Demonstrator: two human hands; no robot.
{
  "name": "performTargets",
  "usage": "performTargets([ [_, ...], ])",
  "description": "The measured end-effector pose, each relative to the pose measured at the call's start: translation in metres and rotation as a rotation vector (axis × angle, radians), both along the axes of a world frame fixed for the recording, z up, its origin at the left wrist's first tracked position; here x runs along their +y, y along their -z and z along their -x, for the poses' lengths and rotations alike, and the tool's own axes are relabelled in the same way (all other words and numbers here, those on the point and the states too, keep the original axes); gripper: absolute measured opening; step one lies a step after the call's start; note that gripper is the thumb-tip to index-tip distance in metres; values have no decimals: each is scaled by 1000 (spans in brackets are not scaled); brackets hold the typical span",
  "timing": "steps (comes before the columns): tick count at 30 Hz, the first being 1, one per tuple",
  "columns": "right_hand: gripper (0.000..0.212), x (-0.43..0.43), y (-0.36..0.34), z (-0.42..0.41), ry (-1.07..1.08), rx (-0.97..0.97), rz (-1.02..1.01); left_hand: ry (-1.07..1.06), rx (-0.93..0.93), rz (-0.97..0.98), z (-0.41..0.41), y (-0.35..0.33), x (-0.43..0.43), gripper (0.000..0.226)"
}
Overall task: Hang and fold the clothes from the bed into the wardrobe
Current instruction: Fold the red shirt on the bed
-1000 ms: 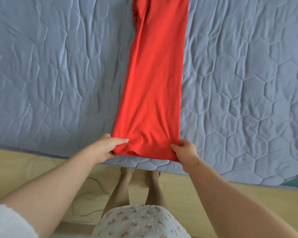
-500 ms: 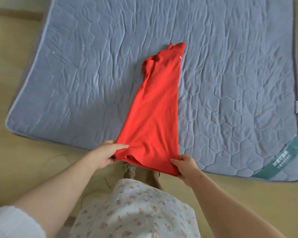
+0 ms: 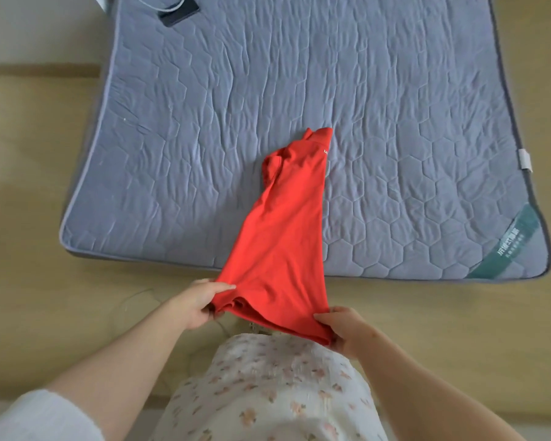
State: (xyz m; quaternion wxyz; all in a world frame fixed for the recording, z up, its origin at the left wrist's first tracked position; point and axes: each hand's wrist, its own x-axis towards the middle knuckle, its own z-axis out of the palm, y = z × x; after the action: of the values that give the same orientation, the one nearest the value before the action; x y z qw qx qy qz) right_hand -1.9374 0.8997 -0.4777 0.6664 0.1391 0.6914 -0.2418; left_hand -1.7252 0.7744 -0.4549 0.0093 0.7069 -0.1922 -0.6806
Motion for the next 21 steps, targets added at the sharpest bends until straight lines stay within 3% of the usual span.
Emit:
performTargets([
  [3,11,-6,-3,0,38,5,-14,48,62,24,-2,-3,-7,47],
  [5,19,-14,-2,7,116,39,-13,188,143,14,3,-6,-20,59],
  [9,35,-40,4,35,317,41,64,379,226,-61,23,-4,-53,44],
  [14,19,-101,10,79,435,23,118,122,99,12,73,6,-113,19],
  [21,20,-246,23,158,379,195,205,-169,149,86,160,9,-234,25],
])
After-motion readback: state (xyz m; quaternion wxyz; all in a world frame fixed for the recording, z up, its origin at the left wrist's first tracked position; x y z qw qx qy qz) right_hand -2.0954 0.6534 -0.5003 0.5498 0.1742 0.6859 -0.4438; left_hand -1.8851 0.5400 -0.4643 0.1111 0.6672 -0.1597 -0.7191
